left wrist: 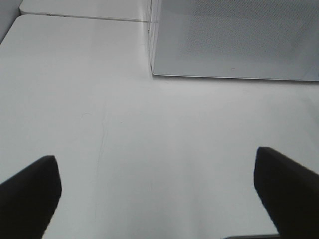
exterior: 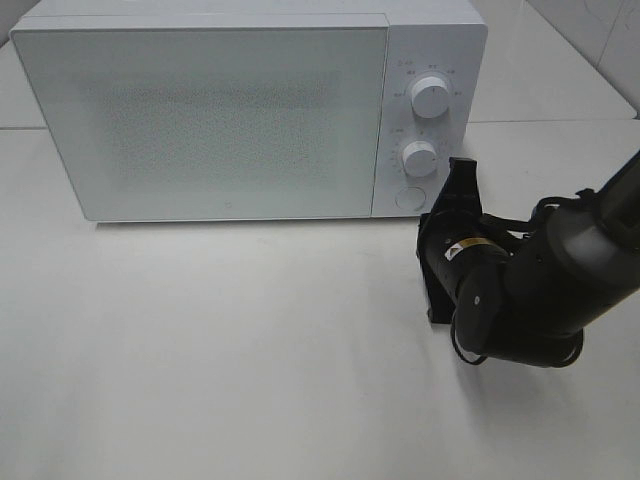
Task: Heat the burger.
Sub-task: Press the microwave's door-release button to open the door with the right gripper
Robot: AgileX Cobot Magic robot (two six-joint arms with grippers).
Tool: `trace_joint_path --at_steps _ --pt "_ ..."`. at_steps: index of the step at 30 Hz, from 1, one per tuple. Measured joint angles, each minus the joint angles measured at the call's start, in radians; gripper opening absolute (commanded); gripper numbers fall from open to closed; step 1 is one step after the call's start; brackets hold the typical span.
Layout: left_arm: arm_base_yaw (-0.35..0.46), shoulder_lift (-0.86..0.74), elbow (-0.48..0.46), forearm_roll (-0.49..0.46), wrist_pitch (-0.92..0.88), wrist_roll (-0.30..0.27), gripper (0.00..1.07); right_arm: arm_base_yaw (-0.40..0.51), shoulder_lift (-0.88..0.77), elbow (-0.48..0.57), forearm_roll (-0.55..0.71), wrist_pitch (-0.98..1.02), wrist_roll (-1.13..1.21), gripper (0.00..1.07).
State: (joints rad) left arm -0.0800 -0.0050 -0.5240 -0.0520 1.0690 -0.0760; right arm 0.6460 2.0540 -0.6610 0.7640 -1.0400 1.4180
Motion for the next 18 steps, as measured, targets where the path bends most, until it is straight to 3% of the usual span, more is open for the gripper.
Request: trace_joint_path --at_steps 18 --pt "0.0 0.0 0.0 0.0 0.0 0.0 0.99 -0.047 0.088 -0.128 -0.044 0.008 -0.031 0.0"
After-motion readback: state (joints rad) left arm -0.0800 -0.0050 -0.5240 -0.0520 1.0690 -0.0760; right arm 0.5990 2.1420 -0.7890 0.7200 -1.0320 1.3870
